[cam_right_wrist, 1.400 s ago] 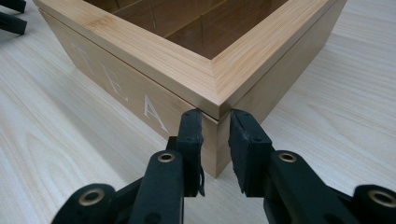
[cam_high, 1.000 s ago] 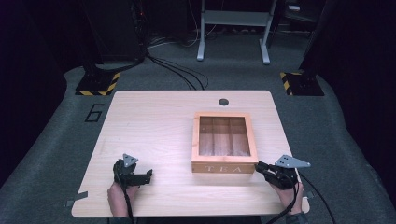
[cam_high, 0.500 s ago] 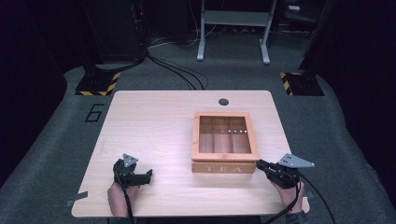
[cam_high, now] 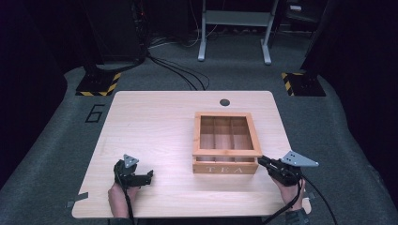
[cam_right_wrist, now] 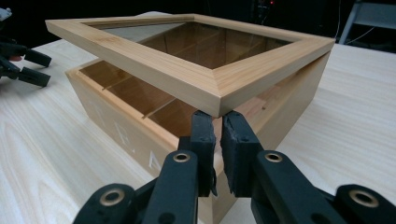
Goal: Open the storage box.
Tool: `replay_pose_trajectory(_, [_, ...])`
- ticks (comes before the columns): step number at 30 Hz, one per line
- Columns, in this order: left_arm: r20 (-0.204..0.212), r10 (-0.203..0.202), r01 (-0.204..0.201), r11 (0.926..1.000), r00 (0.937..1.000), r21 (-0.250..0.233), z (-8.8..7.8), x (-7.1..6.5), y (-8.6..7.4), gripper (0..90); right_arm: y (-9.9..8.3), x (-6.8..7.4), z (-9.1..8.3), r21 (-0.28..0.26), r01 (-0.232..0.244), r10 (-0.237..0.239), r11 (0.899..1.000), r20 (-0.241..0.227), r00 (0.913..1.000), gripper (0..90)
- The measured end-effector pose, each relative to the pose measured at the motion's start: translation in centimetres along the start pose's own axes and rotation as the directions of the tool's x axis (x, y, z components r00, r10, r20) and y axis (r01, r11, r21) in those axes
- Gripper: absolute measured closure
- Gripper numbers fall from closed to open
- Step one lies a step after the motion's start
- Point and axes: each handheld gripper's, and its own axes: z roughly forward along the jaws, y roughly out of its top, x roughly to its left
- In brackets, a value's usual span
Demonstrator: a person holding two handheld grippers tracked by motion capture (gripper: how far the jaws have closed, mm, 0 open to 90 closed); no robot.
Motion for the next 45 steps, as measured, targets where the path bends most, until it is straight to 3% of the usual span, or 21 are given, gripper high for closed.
replay_pose_trajectory(20, [0.001,-0.001,0.001,1.0000,1.0000,0.001,0.0,0.0,0.0,3.7,3.6,-1.1,1.1,-0.047,0.044,-0.046,0.998,-0.031,0.9985,85.0])
replay_pose_trajectory(45, [0.001,0.000,0.000,1.0000,1.0000,0.001,0.0,0.0,0.0,3.7,6.8,-2.1,2.9,-0.038,0.067,-0.070,0.997,-0.064,0.9955,86.9])
